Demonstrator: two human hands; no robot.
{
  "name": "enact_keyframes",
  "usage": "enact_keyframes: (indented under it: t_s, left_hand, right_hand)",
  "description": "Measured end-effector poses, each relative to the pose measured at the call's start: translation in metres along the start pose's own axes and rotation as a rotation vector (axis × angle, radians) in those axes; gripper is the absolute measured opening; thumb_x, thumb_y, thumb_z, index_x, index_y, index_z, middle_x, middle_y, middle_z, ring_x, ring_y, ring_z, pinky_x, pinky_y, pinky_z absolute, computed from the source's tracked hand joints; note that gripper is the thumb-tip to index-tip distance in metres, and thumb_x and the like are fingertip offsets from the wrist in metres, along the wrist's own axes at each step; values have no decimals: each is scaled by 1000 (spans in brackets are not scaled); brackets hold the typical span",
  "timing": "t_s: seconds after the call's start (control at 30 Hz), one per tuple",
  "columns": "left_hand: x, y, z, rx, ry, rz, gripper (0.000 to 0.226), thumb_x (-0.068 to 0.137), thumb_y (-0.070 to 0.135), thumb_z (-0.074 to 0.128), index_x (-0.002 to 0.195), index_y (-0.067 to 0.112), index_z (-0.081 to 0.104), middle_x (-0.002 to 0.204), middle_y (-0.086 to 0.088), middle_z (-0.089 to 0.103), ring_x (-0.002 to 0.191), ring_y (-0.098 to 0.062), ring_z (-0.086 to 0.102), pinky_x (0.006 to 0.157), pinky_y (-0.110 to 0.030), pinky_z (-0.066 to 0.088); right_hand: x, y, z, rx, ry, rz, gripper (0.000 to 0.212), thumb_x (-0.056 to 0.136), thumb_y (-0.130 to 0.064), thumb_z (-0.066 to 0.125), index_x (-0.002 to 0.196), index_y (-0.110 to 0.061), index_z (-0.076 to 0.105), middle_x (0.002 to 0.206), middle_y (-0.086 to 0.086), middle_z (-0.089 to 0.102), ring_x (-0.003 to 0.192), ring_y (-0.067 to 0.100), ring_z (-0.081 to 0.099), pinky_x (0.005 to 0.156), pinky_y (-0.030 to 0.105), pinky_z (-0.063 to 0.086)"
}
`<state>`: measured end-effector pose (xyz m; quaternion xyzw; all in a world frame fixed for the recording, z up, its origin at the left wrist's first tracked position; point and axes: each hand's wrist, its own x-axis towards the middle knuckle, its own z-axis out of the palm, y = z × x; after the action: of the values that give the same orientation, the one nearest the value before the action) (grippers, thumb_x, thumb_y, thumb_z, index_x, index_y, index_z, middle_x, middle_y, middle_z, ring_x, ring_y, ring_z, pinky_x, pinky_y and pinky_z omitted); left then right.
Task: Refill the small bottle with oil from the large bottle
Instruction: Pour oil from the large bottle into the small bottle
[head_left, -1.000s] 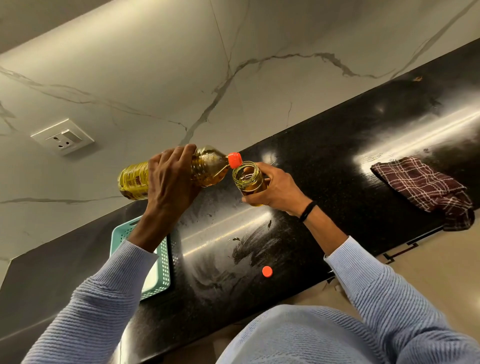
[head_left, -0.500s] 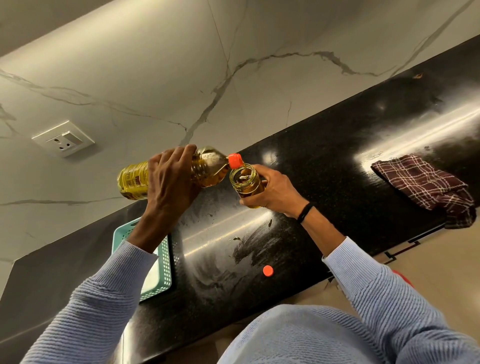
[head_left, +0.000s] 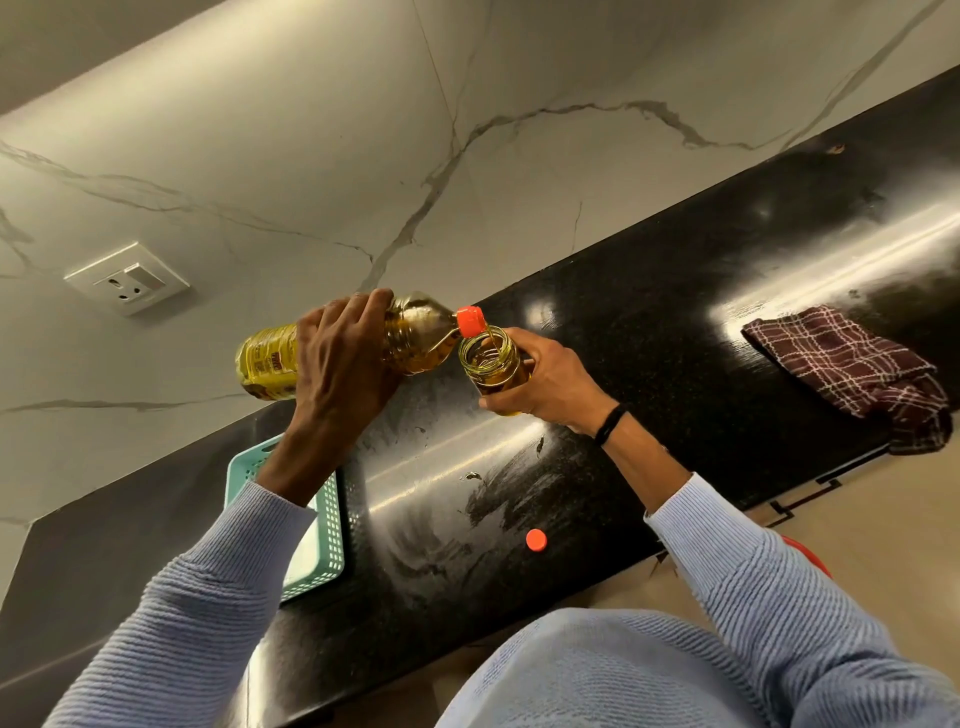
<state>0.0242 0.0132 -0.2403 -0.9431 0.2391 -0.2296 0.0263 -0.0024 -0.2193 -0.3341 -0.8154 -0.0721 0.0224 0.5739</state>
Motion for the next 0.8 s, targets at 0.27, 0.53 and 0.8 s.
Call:
enact_keyframes:
  t_s: [0.27,0.53,0.8]
  left_hand:
    - [0,1,0,3,-4,3,76,63,35,91,124,9,53,116,-15,65,104,-36,61,92,-50,42]
    - [1,0,3,-6,-4,3,74,65,36,90,124,9,53,115,-15,65,104,-35,61,92,-49,41]
    - [0,0,7,-29,-17,-7,75,65,34,90,124,10,53,116,-15,64,104,-36,61,93,-51,42]
  right_hand:
    - [2,1,0,-13,-1,-7,76,68,-33,90,134,-26,53,122,-9,65,112,10,62,98,29,53]
    - [2,1,0,-4,6,-6,76,67,-32,90,134,-26,54,121,-9,66,112,10,62,99,33,53]
    - [2,1,-3,-7,9,2,76,68,-31,90,134,-26,53,123,-8,65,113,8,59,98,26,50]
